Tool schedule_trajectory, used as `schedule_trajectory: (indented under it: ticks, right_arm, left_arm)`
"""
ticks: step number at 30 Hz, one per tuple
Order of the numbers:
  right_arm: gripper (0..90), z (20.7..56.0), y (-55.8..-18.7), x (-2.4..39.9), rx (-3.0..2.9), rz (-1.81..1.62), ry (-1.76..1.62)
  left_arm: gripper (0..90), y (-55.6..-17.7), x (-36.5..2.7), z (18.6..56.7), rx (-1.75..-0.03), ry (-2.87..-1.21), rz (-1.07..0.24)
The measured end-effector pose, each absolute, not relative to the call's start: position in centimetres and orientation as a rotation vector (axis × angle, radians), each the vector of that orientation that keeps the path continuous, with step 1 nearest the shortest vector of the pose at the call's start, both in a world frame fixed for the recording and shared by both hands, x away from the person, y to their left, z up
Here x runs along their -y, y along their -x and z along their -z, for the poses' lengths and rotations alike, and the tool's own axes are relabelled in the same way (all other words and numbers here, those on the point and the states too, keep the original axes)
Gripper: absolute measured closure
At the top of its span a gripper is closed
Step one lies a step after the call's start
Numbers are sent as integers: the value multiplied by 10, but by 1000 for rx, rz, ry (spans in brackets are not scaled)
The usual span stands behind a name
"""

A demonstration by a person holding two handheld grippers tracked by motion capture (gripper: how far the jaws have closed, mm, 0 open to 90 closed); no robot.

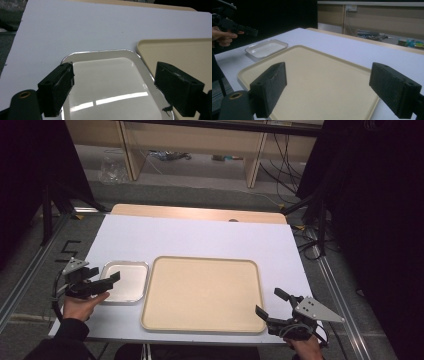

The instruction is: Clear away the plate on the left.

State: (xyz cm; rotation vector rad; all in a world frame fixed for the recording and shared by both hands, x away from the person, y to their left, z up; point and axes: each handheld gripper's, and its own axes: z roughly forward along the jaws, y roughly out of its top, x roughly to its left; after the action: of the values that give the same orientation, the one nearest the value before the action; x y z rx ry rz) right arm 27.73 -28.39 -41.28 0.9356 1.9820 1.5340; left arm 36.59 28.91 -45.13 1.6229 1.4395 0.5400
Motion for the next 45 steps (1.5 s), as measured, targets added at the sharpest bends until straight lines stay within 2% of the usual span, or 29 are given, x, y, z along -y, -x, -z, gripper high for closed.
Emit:
schedule_trajectory:
  ticks: [6, 9, 18, 29, 30, 31, 35, 45]
  right_arm:
    - [152, 413, -277, 283, -1987, -1542, -955]
    - [152, 413, -277, 284, -1982, -1536, -936]
    - [152, 413, -276, 282, -1968, -1565, -967]
    - [152, 413, -276, 282, -1968, -1566, -972]
    - [152, 413, -277, 283, -1962, -1554, -947]
    - [152, 413, -277, 283, -1961, -1546, -944]
    - [152, 413, -276, 282, -1965, -1563, -970]
    - [152, 413, -276, 282, -1968, -1551, -976]
  left_arm:
    - [207, -376, -306, 461, -1518, -1613, -490]
    - [316, -380, -313, 466, -1550, -1616, -469]
    - [508, -389, -325, 476, -1644, -1634, -424]
    - [607, -396, -330, 485, -1678, -1664, -379]
    - [618, -397, -333, 485, -1661, -1718, -379]
    - [632, -398, -331, 487, -1666, -1676, -388]
    - [674, -399, -331, 488, -1695, -1693, -374]
    - [838, -406, -330, 494, -1696, -1668, -354]
